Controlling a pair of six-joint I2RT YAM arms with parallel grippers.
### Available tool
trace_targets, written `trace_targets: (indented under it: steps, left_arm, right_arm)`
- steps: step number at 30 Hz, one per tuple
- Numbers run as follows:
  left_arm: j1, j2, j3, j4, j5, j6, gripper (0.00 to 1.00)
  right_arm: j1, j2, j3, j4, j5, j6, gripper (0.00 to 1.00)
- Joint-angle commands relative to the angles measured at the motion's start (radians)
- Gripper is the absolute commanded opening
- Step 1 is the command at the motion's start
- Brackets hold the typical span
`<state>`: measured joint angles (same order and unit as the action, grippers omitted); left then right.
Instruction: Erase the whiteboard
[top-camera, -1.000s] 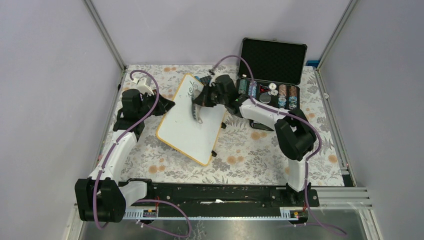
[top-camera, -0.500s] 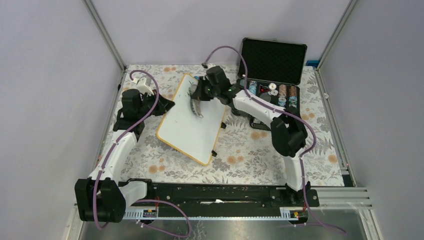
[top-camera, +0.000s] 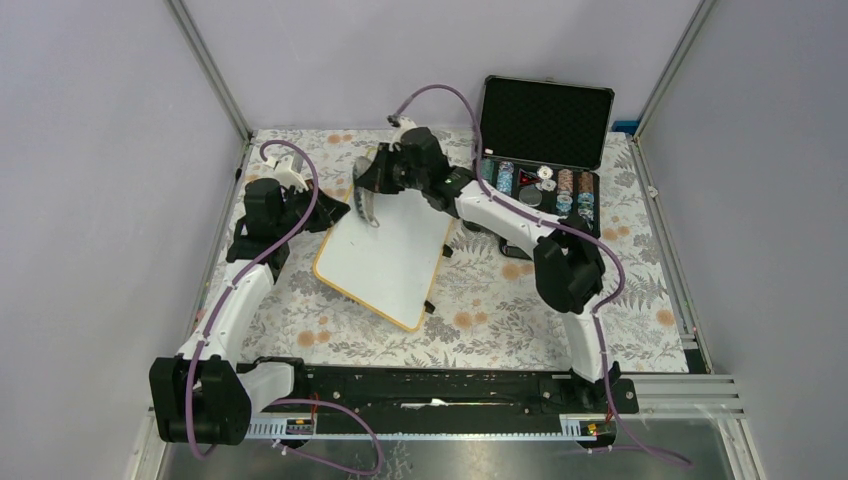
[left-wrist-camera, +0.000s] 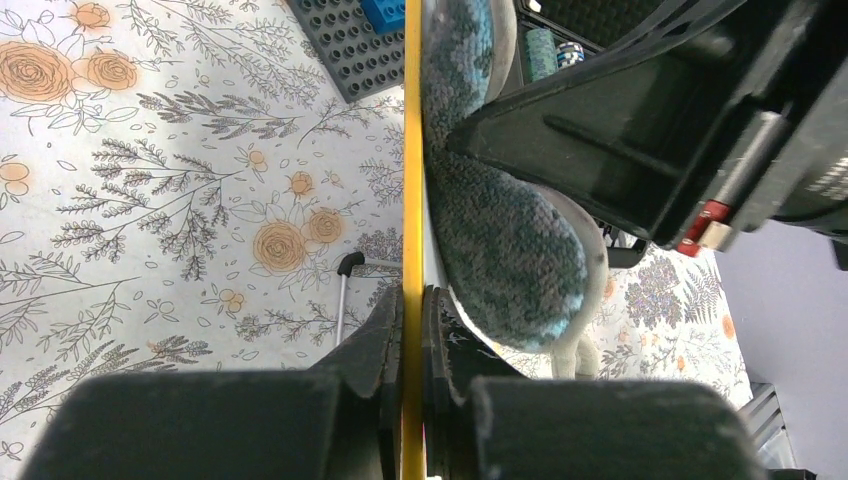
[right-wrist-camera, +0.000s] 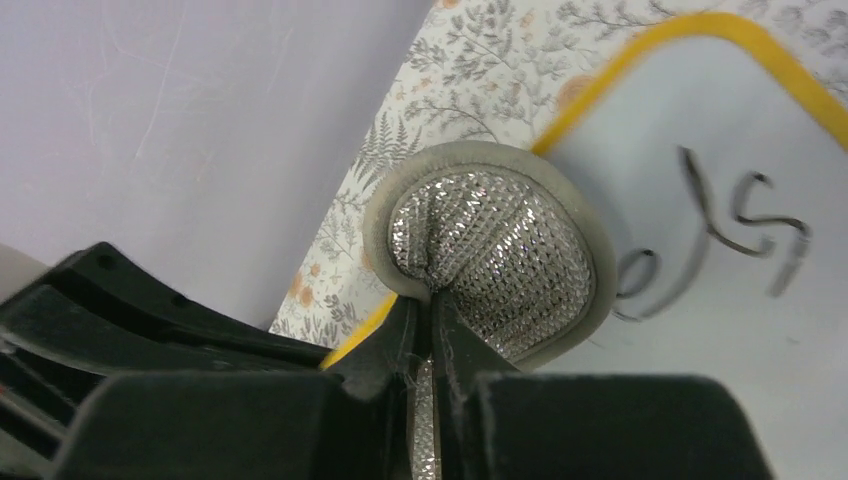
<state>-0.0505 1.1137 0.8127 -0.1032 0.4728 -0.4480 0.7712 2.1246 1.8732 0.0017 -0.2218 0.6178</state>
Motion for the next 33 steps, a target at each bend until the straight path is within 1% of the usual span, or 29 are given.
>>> trace_targets:
  steps: [1, 4, 6, 8, 10, 14, 16, 18, 22, 27, 28, 30, 33]
  left_arm:
    - [-0.056, -0.005, 0.008, -0.047, 0.116, 0.022, 0.0]
    - [-0.057, -0.006, 0.008, -0.046, 0.118, 0.022, 0.0]
    - [-0.057, -0.006, 0.009, -0.047, 0.12, 0.02, 0.0]
    - [-0.057, -0.005, 0.01, -0.047, 0.121, 0.02, 0.0]
    - [-0.057, -0.005, 0.009, -0.047, 0.12, 0.02, 0.0]
    - [-0.057, 0.005, 0.011, -0.047, 0.122, 0.02, 0.0]
    - [-0.057, 0.006, 0.01, -0.047, 0.118, 0.02, 0.0]
    - [-0.056, 0.006, 0.011, -0.047, 0.118, 0.02, 0.0]
    - [-0.057, 0.01, 0.011, -0.047, 0.116, 0.022, 0.0]
    - [-0.057, 0.009, 0.008, -0.047, 0.107, 0.023, 0.0]
    - [-0.057, 0.01, 0.009, -0.05, 0.104, 0.024, 0.0]
    - [-0.057, 0.009, 0.009, -0.056, 0.1, 0.026, 0.0]
    - [-0.058, 0.006, 0.01, -0.056, 0.1, 0.026, 0.0]
  right_arm:
    - [-0.086, -0.039, -0.235, 0.082, -0.01, 0.066, 0.0]
    - [-0.146, -0.065, -0.353, 0.089, 0.011, 0.067, 0.0]
    - [-0.174, -0.077, -0.403, 0.08, 0.038, 0.055, 0.0]
    - [-0.176, -0.088, -0.417, 0.047, 0.08, 0.024, 0.0]
    - [-0.174, -0.089, -0.408, 0.03, 0.083, 0.009, 0.0]
    - [-0.156, -0.094, -0.342, 0.011, 0.079, 0.005, 0.0]
    - [-0.124, -0.093, -0.281, 0.005, 0.081, 0.0, 0.0]
    - [-0.081, -0.08, -0.178, -0.042, 0.086, -0.012, 0.0]
    - [-0.007, -0.014, 0.022, -0.079, 0.07, -0.042, 0.0]
    - [0.0, 0.121, 0.266, -0.189, 0.041, -0.035, 0.0]
    - [-0.005, 0.139, 0.288, -0.207, 0.045, -0.033, 0.0]
    - [-0.026, 0.15, 0.273, -0.216, 0.045, -0.018, 0.0]
    - [-0.068, 0.115, 0.139, -0.168, 0.042, 0.011, 0.0]
